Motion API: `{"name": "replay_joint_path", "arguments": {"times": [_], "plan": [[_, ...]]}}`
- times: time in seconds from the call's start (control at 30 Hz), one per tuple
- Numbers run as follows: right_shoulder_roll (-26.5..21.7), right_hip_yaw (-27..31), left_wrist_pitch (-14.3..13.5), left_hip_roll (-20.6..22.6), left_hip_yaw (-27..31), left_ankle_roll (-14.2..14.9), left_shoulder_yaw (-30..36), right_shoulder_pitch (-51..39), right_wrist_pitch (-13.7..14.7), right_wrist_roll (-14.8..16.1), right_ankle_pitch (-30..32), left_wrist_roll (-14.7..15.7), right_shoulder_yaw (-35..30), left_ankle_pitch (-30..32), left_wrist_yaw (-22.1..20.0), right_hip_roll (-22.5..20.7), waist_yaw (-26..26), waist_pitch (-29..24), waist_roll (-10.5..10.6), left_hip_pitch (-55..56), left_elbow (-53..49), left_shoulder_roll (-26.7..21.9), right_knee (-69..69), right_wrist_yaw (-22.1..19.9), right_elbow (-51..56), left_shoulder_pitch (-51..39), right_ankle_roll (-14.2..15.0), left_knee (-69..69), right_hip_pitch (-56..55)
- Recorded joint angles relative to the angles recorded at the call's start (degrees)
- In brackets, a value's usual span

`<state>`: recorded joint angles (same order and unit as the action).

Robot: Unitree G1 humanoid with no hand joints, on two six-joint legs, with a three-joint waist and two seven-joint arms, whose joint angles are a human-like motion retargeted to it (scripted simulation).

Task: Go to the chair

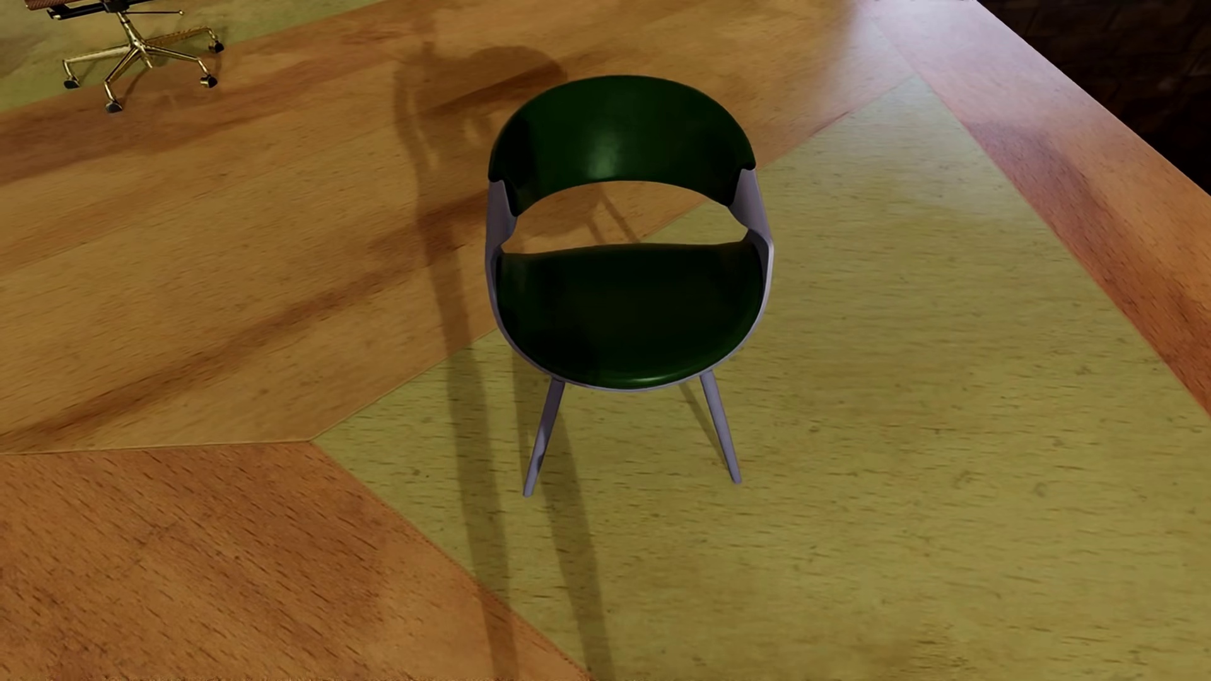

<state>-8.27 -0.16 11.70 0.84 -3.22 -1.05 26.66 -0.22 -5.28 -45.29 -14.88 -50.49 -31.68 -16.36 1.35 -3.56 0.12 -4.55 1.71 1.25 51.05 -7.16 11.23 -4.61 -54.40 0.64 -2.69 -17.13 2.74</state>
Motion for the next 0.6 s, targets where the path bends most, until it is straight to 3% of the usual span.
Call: {"name": "replay_joint_path", "arguments": {"times": [0.6], "plan": [[-0.87, -1.44, -0.12, 0.70, 1.18, -0.08, 1.20, -0.47, 0.65, 0.61, -0.24, 0.02, -2.17, 0.60, -0.42, 0.66, 0.36, 0.11, -0.07, 0.26, -0.07, -0.82, 0.10, 0.53, -0.19, 0.39, 0.15, 0.06, 0.00]]}}
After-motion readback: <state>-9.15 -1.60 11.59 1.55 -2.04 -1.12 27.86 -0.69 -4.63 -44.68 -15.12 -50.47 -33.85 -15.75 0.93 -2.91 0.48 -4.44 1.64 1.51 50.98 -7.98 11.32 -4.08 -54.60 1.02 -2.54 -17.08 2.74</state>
